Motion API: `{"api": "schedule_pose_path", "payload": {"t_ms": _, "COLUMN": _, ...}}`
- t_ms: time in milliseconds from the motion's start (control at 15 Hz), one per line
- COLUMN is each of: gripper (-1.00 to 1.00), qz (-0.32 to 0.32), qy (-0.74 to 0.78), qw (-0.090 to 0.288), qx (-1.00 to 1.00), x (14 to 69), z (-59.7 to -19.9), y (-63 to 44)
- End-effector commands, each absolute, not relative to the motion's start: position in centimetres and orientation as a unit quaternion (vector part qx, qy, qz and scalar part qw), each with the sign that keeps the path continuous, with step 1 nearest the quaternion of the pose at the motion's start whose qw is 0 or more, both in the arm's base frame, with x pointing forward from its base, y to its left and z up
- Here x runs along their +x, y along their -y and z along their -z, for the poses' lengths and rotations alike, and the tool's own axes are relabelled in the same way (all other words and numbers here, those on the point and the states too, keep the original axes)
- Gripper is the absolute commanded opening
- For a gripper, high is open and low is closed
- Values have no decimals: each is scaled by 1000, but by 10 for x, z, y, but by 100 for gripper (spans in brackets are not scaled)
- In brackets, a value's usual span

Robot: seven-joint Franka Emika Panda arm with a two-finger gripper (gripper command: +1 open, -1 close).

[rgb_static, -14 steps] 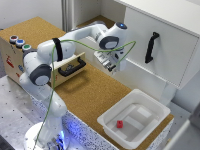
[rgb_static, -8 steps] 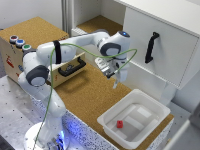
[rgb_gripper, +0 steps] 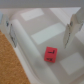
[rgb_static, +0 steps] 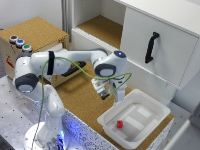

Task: Pick up the pink block

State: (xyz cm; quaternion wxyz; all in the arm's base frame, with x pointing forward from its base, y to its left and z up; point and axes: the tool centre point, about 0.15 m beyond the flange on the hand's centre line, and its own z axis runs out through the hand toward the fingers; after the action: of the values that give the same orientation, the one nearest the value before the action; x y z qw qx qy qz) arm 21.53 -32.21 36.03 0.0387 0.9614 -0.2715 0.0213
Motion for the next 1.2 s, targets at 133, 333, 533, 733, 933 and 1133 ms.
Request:
{"api": "schedule_pose_path", "payload": {"t_ms": 133, "gripper": 100, "qz": -34, "qy": 271, "qw": 38, "qx": 961, "x": 226, "z": -294, "y": 388}}
{"api": "schedule_pose_path", "payload": {"t_ms": 333, "gripper": 100, "qz": -27, "qy": 293, "qw": 31, "qx": 955, "x": 233, "z": -273, "y": 400}}
{"api": "schedule_pose_path", "payload": {"t_ms": 533, "gripper": 100, "qz": -11, "qy": 296, "qw": 29, "qx": 955, "x": 240, "z": -251, "y": 400}}
{"api": "schedule_pose_path", "payload": {"t_ms": 733, "gripper": 100, "qz": 3, "qy": 291, "qw": 25, "qx": 956, "x": 250, "z": -236, "y": 396}}
{"api": "schedule_pose_path", "payload": {"t_ms": 933, "gripper": 100, "qz": 12, "qy": 297, "qw": 15, "qx": 955, "x": 258, "z": -224, "y": 391}}
{"api": "schedule_pose_path", "payload": {"t_ms": 1133, "gripper": 100, "qz": 16, "qy": 314, "qw": 6, "qx": 949, "x": 257, "z": -213, "y": 383}}
